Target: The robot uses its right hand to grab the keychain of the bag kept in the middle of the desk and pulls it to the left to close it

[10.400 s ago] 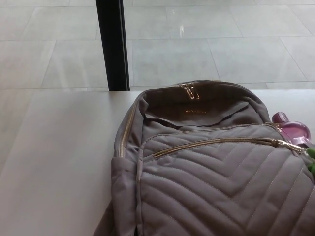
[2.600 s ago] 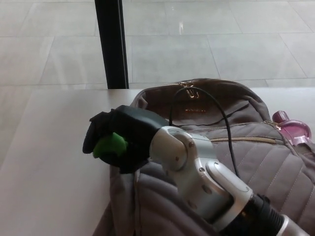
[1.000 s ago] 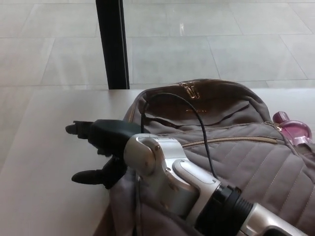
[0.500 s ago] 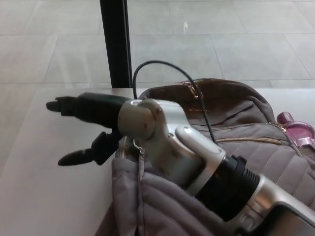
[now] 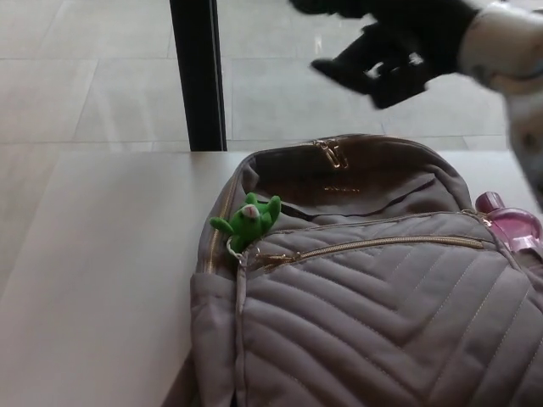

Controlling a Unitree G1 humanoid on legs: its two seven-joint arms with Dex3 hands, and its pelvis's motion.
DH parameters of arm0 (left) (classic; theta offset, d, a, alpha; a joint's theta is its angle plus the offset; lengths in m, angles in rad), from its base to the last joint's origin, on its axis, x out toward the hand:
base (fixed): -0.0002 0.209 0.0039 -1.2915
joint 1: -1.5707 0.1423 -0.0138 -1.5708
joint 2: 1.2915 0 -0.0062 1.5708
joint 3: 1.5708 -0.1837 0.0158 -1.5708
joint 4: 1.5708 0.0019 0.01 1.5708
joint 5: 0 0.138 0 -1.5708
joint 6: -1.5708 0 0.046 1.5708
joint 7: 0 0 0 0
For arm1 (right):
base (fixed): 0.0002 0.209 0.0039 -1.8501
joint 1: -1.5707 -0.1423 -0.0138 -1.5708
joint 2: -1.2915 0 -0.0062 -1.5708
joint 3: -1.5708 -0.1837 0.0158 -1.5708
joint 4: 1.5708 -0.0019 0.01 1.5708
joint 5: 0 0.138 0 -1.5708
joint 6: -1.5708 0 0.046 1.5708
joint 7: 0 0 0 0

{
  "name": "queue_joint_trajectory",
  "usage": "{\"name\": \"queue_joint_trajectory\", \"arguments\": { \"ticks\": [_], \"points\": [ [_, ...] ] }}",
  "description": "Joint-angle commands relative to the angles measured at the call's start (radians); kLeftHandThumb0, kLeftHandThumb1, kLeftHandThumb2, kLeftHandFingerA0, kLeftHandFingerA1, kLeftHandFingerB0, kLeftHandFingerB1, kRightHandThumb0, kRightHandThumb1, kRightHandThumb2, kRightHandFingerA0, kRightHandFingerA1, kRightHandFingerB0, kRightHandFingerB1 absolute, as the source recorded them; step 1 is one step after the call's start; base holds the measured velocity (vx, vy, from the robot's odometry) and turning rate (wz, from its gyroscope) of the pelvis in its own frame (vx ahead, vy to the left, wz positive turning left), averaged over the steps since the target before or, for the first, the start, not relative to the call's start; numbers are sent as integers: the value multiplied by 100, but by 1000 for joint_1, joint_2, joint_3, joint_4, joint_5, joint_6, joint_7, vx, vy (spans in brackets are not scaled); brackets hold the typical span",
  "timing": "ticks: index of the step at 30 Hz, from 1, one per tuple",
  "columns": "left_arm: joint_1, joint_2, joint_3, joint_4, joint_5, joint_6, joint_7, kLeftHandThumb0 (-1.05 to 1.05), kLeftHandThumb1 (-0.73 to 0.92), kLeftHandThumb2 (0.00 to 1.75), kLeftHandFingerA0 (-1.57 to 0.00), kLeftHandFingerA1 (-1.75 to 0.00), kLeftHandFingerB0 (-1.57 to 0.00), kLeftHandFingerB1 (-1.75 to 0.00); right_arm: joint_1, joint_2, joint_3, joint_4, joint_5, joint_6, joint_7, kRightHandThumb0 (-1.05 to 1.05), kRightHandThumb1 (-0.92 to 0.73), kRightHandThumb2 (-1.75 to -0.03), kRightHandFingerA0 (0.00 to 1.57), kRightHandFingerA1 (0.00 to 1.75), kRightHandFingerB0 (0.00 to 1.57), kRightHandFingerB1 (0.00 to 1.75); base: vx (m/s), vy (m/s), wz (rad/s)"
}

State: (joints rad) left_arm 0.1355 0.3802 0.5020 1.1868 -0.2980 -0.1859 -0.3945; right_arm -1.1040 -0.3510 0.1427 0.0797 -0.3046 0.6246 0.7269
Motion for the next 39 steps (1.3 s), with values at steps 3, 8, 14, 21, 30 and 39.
{"name": "queue_joint_trajectory", "arguments": {
  "ticks": [3, 8, 14, 21, 30, 39],
  "points": [
    [35, -10, 16, -3, -22, -22, -24, -105, 92, 98, -69, -124, -52, -106, -48, -122, -97, -89, 163, 127, 141, -83, -61, -99, 46, 65, 8, 39, 0, 0, 0],
    [39, -15, 17, -4, -20, -23, -27, -105, 92, 98, -69, -124, -52, -106, -49, -139, -85, -104, 185, 148, 138, -83, -61, -99, 46, 65, 8, 39, 0, 0, 0],
    [42, -21, 21, -1, -17, -24, -29, -105, 92, 98, -69, -124, -52, -106, -53, -152, -68, -108, 207, 161, 128, -83, -61, -99, 46, 65, 8, 39, 0, 0, 0],
    [38, -15, 26, 8, -17, -19, -34, -105, 92, 98, -69, -124, -52, -106, -68, -149, -44, -104, 222, 172, 108, -83, -61, -99, 46, 65, 8, 39, 0, 0, 0],
    [36, -14, 29, 18, -17, -19, -36, -105, 92, 98, -69, -124, -52, -106, -75, -148, -26, -103, 232, 179, 95, -83, -61, -99, 46, 65, 8, 39, 0, 0, 0],
    [29, 2, 31, 24, -15, -14, -41, -105, 92, 98, -69, -124, -52, -106, -73, -148, -21, -117, 241, 193, 79, -83, -61, -99, 46, 65, 8, 39, 0, 0, 0]
  ]
}}
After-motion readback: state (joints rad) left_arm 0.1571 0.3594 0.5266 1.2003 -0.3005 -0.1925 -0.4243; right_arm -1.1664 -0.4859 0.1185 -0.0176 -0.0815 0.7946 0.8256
